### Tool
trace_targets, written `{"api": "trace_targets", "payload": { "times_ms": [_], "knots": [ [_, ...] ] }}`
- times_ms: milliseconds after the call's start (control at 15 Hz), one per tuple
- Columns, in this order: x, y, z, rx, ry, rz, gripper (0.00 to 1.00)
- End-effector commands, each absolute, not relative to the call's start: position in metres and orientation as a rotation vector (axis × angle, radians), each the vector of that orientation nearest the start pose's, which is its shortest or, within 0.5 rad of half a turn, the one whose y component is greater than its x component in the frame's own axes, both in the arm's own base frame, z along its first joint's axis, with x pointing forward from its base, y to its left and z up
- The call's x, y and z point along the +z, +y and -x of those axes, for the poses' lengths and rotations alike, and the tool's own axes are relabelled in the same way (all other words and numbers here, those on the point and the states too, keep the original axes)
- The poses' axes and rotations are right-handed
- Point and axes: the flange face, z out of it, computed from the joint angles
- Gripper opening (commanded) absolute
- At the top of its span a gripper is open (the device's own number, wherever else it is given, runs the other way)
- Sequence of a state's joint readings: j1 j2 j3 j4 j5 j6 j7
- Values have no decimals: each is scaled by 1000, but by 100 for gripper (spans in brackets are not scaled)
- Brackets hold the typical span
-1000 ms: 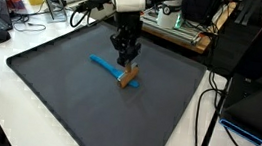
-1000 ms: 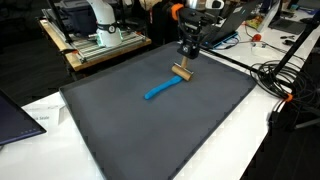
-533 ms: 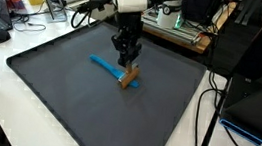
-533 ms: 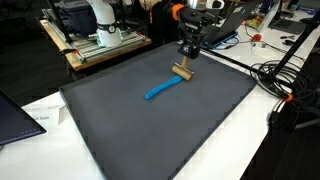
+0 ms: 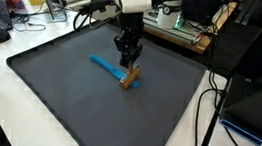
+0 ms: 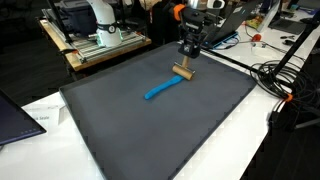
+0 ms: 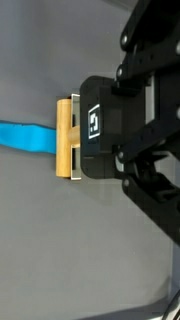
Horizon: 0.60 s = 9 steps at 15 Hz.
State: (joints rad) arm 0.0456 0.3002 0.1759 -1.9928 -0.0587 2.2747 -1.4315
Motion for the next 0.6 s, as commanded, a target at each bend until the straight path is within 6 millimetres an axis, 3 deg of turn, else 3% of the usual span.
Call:
{"api": "trace_targets", "payload": {
  "times_ms": [0, 533],
  "knots": [
    [276, 146, -575, -2, 2446, -2088, 22],
    [275, 160, -569, -2, 2523, -2015, 22]
  ]
}}
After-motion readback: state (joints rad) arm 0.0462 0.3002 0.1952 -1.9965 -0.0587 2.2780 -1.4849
